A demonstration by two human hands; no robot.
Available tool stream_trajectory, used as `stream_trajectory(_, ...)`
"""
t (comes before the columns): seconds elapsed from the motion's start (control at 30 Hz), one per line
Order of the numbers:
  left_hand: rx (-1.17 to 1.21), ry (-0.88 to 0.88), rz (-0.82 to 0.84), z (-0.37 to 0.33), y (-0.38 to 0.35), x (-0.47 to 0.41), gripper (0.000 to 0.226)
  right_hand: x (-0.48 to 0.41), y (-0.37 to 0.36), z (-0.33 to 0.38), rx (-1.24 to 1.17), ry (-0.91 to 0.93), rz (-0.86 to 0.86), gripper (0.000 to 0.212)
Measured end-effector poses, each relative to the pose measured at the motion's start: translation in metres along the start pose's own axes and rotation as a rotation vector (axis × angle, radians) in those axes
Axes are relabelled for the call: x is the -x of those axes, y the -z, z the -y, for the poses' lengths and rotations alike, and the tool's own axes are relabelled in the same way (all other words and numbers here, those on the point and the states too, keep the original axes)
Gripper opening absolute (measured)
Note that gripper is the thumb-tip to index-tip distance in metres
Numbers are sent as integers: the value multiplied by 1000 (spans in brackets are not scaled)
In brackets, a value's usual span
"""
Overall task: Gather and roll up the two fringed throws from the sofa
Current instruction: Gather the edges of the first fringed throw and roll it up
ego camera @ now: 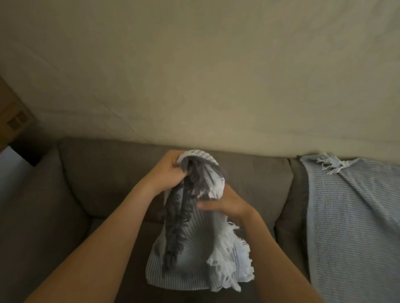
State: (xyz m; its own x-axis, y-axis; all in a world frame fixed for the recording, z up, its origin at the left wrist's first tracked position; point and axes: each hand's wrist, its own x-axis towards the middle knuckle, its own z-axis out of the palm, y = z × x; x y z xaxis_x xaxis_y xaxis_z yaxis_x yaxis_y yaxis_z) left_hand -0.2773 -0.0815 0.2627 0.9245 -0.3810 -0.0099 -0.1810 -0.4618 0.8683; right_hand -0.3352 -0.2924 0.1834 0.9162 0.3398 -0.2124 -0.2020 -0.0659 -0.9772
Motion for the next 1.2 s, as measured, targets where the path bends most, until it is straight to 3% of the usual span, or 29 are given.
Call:
stream_trajectory(0.13, 150, -18, -206, -25, 6, -4, 14, 1, -2, -24, 253, -91, -204, 44)
stream_trajectory(0.27, 330, -16, -400, -48, 18, -4, 12, 9, -1, -31, 557, -303, -65, 38)
stream_trajectory(0.33, 397, -12, -508, -58, 27, -4, 17, 14, 3, -41, 626, -392, 9, 48)
stream_trajectory(0.4, 444, -32, -580, -67, 37, 1, 25, 15, 11, -58, 663, -411, -20, 56)
stream_trajectory(0.5, 495, -37, -709, -73, 48, 6, 35, 29, 8, -49, 650, -253, -334, 16)
stream_trajectory(0.6, 522, -33, -859, -74, 60, 13, 30, 43, 1, -35, 327, -31, -748, 21)
stream_trajectory(0.7, 525, 28, -942, -61, 70, 15, 27, 50, 0, -15, 232, 82, -954, 14)
stream_trajectory(0.77, 556, 85, -963, -52, 73, 19, 24, 52, 1, 3, 226, 123, -1025, 5)
stream_trajectory(0.87, 500, 131, -936, -37, 67, 26, 25, 55, -7, 37, 232, 238, -1019, 31)
stream_trajectory(1.0, 167, 302, -919, 0, 57, 47, 20, 63, -26, 81, 296, 407, -947, 35)
stream_trajectory(1.1, -29, 512, -774, 39, 54, 67, 31, 70, -33, 101, 225, 454, -805, 42)
stream_trajectory(1.2, -170, 691, -576, 73, 46, 94, 39, 78, -34, 118, 201, 423, -683, 29)
